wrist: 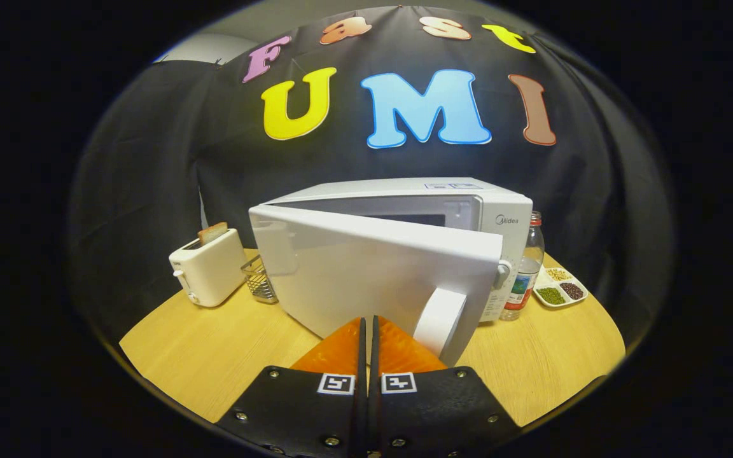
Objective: Open the microwave, put the food inside, and close the microwave door.
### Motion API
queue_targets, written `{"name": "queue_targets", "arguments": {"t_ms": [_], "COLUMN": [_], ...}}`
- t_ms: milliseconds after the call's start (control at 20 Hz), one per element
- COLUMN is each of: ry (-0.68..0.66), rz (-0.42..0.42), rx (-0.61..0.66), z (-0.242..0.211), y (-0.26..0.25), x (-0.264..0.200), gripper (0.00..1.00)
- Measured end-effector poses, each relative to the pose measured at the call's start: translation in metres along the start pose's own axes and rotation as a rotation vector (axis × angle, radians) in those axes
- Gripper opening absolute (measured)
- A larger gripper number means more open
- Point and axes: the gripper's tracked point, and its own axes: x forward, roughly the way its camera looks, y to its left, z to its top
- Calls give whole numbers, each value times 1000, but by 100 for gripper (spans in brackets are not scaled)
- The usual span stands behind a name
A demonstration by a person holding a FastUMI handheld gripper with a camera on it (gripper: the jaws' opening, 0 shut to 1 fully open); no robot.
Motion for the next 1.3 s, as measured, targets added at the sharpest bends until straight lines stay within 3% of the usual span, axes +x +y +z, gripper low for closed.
{"name": "queue_targets", "arguments": {"t_ms": [800, 1300], "ry": [-35, -58], "rz": [-131, -180], "rx": [74, 20], "z": [40, 60], "y": [-53, -71], "x": [67, 100], "gripper": [1, 3]}}
